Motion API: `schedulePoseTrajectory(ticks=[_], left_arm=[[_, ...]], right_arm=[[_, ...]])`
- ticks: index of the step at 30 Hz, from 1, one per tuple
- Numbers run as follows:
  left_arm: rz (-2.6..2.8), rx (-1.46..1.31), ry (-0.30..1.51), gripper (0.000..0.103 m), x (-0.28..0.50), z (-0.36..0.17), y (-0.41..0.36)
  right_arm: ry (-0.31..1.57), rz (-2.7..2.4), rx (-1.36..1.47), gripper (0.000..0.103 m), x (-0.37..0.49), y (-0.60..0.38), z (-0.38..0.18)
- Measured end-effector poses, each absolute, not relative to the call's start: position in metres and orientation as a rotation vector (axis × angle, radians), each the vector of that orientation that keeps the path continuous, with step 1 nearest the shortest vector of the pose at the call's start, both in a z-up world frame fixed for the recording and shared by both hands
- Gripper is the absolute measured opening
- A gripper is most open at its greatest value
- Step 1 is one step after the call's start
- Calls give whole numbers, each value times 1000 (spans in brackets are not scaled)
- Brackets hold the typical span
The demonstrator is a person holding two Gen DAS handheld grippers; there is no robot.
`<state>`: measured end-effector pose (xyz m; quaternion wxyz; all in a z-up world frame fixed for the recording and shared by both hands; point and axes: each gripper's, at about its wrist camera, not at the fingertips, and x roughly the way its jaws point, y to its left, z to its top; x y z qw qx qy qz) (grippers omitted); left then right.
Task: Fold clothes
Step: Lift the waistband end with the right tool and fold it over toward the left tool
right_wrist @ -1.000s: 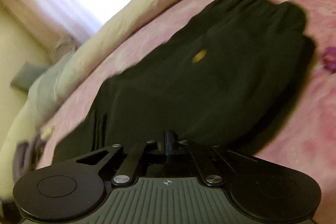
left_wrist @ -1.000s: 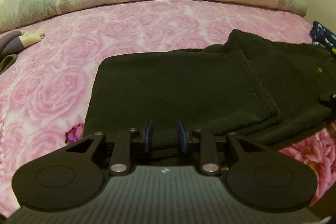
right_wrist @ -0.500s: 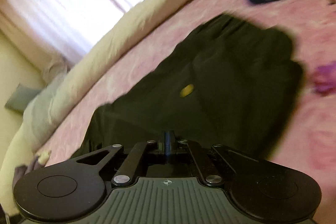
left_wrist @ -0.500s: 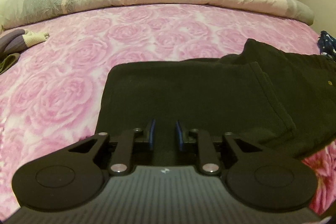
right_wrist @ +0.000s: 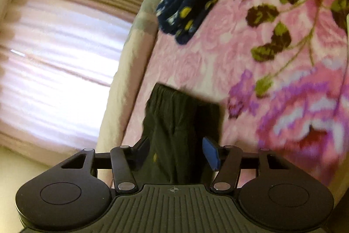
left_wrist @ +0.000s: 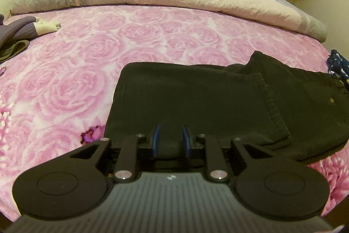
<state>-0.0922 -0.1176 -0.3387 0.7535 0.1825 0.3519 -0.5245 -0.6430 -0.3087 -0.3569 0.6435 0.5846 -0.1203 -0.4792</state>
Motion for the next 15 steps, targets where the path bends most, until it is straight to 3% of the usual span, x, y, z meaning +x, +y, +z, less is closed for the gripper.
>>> schedulePoseTrajectory(ticks=[2,4,6,13,15], left_arm=[[-1144,399,768,19,-92,-339,-118],[-1141,400,771,19,-93,-340,-120],[-1140,403,773,19,-93,-340,-120],[-1146,403,770,19,-90,-339,-121],[-1145,393,775,19,-89,-339,-120]], right_arm=[[-259,-1091,1323,55,-637,-318,-363],[-238,-1053,1339,31,-632,-324,-371],[-214,-1064,1313,16,-632,-320,-369],[-88,-1148,1289,13,-630,-312,-373],[-77,-1164,1326,31,-630,-314,-380]])
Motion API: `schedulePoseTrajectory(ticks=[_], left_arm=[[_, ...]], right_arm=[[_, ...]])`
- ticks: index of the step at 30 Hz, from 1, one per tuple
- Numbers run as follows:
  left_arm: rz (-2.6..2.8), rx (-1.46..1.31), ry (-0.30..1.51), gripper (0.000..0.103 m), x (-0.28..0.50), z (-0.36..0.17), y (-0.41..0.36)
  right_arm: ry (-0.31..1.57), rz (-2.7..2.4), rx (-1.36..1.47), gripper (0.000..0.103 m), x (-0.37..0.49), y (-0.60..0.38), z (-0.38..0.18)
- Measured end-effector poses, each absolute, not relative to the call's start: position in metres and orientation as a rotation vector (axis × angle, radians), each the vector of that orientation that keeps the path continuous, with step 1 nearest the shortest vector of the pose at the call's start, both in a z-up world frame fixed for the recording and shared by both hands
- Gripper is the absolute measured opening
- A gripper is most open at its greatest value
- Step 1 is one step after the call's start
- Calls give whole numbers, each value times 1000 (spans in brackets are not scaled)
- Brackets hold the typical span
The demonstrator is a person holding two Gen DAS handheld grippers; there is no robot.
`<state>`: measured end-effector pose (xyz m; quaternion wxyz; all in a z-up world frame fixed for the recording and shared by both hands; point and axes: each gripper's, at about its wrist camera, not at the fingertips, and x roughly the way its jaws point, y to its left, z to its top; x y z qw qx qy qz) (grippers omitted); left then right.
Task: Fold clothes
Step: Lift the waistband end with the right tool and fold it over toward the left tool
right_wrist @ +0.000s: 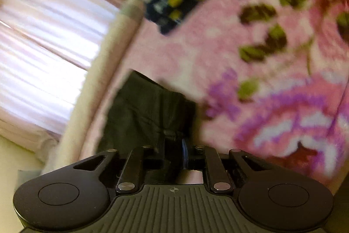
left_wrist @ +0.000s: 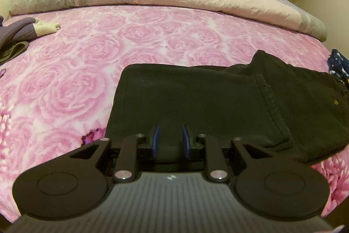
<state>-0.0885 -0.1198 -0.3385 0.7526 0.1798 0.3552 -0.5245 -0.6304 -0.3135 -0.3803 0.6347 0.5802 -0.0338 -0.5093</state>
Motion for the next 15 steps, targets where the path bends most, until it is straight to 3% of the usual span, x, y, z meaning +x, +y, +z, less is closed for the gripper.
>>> schedulePoseTrajectory(ticks=[3,15], left_arm=[[-1148,383,784,20,-86,-339,-116],[-1155,330,837,20,-76,-348,-115]], right_arm=[[-134,-1139,1347,62,-634,-302,-371],[-137,-1057,1414,62,-609,-297,-376]])
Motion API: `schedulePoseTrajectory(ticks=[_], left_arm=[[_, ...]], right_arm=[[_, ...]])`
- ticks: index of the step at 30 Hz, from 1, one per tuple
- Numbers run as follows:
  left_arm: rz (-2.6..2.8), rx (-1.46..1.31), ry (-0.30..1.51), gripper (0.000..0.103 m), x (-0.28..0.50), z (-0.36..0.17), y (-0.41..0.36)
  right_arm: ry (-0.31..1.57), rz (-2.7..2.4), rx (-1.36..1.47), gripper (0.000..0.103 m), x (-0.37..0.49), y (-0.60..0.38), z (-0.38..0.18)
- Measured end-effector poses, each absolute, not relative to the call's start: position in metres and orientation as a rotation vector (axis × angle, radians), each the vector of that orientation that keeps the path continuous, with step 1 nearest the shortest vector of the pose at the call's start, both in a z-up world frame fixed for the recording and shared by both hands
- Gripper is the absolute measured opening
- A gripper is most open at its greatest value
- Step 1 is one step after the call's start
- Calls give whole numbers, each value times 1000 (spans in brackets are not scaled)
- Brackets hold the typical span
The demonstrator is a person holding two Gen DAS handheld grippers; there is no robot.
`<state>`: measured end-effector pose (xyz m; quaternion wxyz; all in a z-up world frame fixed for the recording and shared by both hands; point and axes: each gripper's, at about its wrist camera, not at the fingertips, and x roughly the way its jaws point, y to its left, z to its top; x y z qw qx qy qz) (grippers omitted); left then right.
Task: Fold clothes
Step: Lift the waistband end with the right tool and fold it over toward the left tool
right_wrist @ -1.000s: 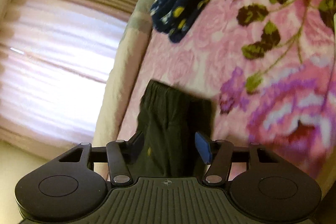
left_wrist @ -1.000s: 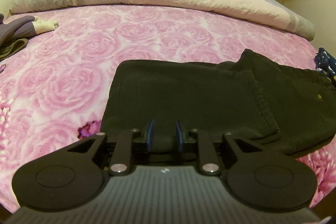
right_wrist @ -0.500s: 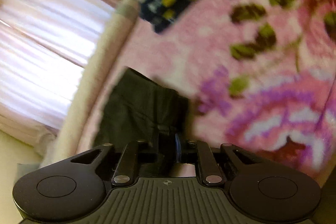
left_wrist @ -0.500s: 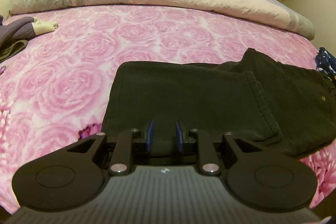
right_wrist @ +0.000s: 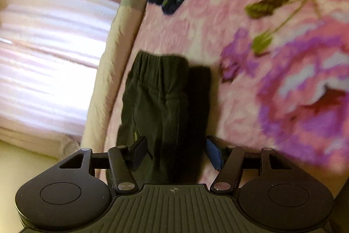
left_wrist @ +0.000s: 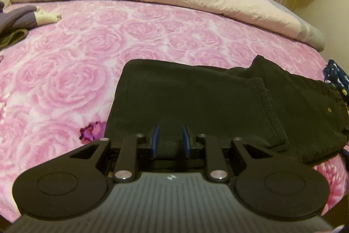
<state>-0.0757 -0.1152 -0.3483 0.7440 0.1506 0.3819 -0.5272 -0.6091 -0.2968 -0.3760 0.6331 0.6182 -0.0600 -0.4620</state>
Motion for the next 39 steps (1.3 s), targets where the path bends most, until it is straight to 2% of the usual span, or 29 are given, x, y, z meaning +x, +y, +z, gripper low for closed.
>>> schedulePoseTrajectory(ticks=[3,5,6,32,34,35,39], left_arm=[[-1153,340,837,20,-76,-356,-118],[-1155,352,823,20,-79,-358,-119],[-1157,354,823,20,-79,-357,-119],[-1163,339,840,20,-75,-357,-120],[-1164,326,851,20,-73,-356,-119],[-1163,314,858,20,-71,-354,-118],[-1144,257,863,20,-59,-346,-106]], right_arm=[[-132,-1069,1395,61,-601,-299,-378],[-127,-1075,1392,53,-599,-300,-380],[-124,-1078,1390,52,-598,-301,-381],[-153,-1063,1412,51,-606,-300,-381],[-139,-1073,1410,47,-605,-300,-380],[-128,-1081,1409,40,-604,-301,-380],[-74,-1110,1404,28,-600,-305,-376]])
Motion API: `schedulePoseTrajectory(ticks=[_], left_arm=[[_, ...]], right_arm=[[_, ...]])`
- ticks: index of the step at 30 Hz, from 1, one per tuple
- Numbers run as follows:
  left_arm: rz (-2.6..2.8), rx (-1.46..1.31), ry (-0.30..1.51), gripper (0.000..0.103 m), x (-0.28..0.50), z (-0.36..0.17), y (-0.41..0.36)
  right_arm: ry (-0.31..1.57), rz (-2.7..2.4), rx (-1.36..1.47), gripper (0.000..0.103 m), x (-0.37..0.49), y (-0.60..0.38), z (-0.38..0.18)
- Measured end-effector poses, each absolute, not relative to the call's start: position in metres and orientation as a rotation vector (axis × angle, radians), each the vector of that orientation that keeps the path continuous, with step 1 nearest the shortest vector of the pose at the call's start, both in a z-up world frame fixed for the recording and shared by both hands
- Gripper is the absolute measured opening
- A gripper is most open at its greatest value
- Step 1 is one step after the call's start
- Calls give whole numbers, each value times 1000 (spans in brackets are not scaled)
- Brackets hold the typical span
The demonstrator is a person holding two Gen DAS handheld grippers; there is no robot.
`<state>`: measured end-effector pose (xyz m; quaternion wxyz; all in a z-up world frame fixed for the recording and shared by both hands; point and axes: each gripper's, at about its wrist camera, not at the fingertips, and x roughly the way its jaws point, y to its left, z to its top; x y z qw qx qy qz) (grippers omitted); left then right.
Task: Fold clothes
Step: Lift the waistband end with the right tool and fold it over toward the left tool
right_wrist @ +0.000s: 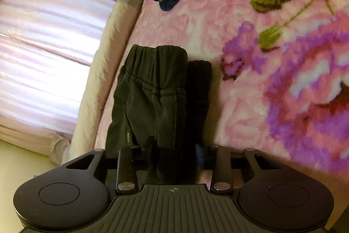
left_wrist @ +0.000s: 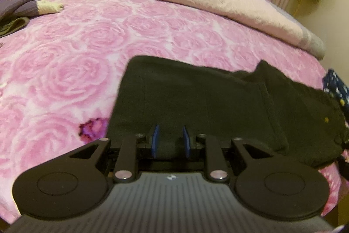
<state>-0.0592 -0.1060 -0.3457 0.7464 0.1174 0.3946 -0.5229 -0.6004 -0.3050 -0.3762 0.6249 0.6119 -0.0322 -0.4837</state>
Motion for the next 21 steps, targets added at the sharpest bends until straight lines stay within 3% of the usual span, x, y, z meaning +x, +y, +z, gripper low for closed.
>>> schedulePoseTrajectory(ticks=[5,13,21], left_arm=[[-1105,189,876,19,-37,-337,-81],[-1020,80,930,19,3,-342,-38],[-968,-27,996,19,38,-358,-5]], right_arm=[[150,-1233,1185,19,-567,-311,-337],[454,-1291,290,15,-425,-265,-251],[505,-836,-415,16,-279,-149,-264]])
